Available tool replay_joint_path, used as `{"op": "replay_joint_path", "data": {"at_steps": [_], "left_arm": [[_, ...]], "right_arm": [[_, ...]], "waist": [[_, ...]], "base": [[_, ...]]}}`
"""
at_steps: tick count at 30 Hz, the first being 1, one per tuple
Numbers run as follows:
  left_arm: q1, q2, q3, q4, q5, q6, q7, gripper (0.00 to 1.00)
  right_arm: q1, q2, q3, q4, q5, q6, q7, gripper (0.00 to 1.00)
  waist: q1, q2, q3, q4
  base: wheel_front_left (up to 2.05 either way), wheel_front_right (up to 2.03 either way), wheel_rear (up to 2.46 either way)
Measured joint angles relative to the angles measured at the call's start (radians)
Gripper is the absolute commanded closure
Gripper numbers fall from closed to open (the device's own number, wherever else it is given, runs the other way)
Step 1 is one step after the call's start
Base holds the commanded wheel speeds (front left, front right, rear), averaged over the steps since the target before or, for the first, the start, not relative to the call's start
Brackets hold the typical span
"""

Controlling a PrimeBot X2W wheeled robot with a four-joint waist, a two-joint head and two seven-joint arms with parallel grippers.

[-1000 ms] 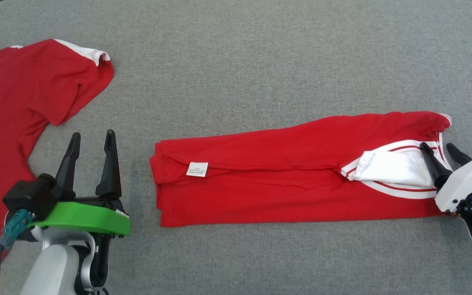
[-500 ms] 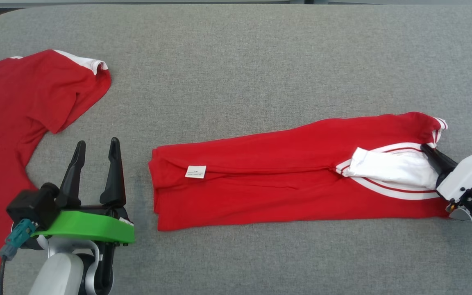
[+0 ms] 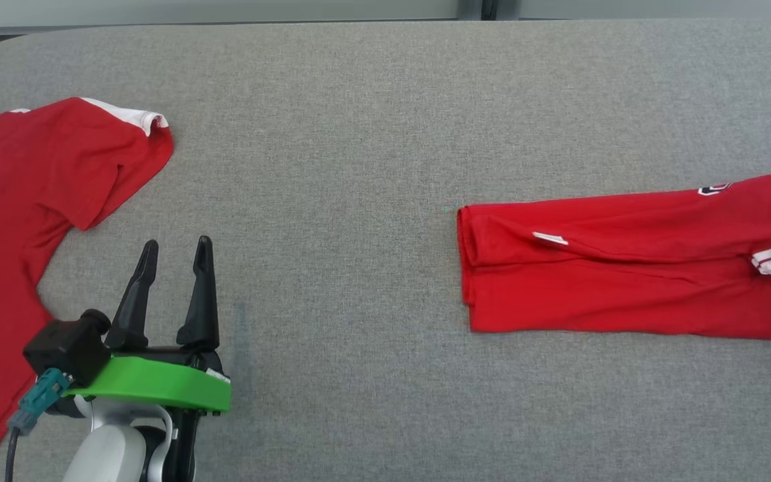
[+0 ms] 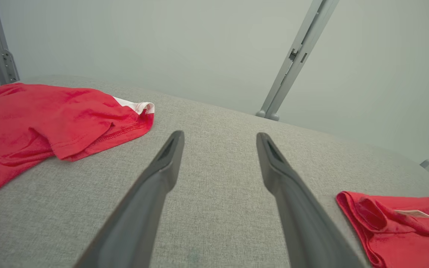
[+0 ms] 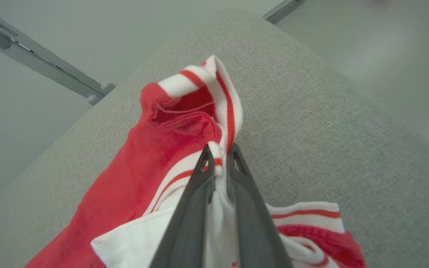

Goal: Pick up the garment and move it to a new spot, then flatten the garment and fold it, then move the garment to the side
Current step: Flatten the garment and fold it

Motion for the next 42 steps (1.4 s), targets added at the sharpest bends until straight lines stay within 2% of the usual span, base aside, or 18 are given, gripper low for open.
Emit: {"op": "replay_joint_path", "data": {"at_steps": [3,4,9,13,16,21,22,24,28,34,35,36,39,42], "left_arm": [[0.016,0.0,0.0,0.001,-0.011,0.0,0.003,0.0],[0.019,0.0,0.001,0.001,-0.013,0.0,0.003,0.0],[0.039,0.008,0.01,0.001,-0.016,0.0,0.007,0.0],[0.047,0.021,-0.006,0.0,-0.013,-0.004,0.022,0.0],[0.046,0.027,-0.013,-0.008,0.001,-0.007,0.026,0.0],[0.04,0.035,-0.04,-0.009,0.009,-0.015,0.052,0.0],[0.04,0.043,-0.039,-0.009,0.011,-0.015,0.062,0.0],[0.04,0.049,-0.04,-0.007,0.011,-0.015,0.07,0.0],[0.034,0.051,-0.046,-0.005,0.011,-0.022,0.079,0.0],[0.023,0.047,-0.064,0.003,0.01,-0.032,0.095,0.0],[0.023,0.047,-0.066,0.006,0.01,-0.032,0.095,0.0],[0.022,0.046,-0.066,0.008,0.01,-0.032,0.095,0.0],[0.022,0.046,-0.063,0.012,0.008,-0.032,0.095,0.0],[0.023,0.048,-0.043,0.013,0.007,-0.031,0.094,0.0]], "right_arm": [[0.015,-0.022,-0.039,-0.016,0.051,-0.003,0.029,1.0],[0.014,-0.013,-0.037,-0.041,0.072,0.009,0.044,1.0],[-0.017,0.098,0.06,-0.23,0.17,0.058,0.174,1.0],[-0.029,0.182,0.186,-0.362,0.186,0.063,0.253,1.0],[-0.033,0.242,0.254,-0.422,0.181,0.062,0.258,1.0],[-0.033,0.343,0.357,-0.441,0.116,0.061,0.245,1.0],[-0.033,0.369,0.405,-0.44,0.055,0.061,0.23,1.0],[-0.035,0.402,0.431,-0.429,0.007,0.054,0.198,1.0],[-0.046,0.449,0.468,-0.401,-0.063,0.021,0.152,1.0],[-0.08,0.491,0.533,-0.353,-0.14,0.009,0.118,1.0],[-0.086,0.492,0.54,-0.348,-0.154,0.004,0.109,0.62],[-0.094,0.493,0.544,-0.343,-0.17,0.004,0.1,0.0],[-0.113,0.495,0.559,-0.34,-0.187,0.008,0.087,0.0],[-0.121,0.507,0.617,-0.377,-0.163,0.055,0.105,0.0]], "waist": [[0.0,0.0,-0.007,0.001],[0.0,0.0,-0.01,0.001],[0.0,0.0,-0.021,-0.011],[0.0,0.0,-0.025,-0.029],[0.0,0.0,-0.027,-0.042],[0.0,0.0,-0.028,-0.052],[0.0,0.0,-0.026,-0.055],[0.0,-0.0001,-0.024,-0.059],[0.0,-0.0001,-0.021,-0.06],[0.0,-0.0001,-0.016,-0.062],[0.0,0.0,-0.016,-0.063],[0.0,0.0,-0.015,-0.064],[0.0,0.0,-0.016,-0.066],[0.0,-0.0001,-0.017,-0.072]], "base": [[0.0,0.0,0.0],[0.0,0.0,0.0],[0.0,0.0,0.0],[0.0,0.0,0.0],[0.0,0.0,0.0],[0.0,0.0,0.0],[0.0,0.0,0.0],[0.0,0.0,0.0],[0.0,0.0,0.0],[0.0,0.0,0.0],[0.0,0.0,0.0],[0.0,0.0,0.0],[0.0,0.0,0.0],[0.0,0.0,0.0]]}}
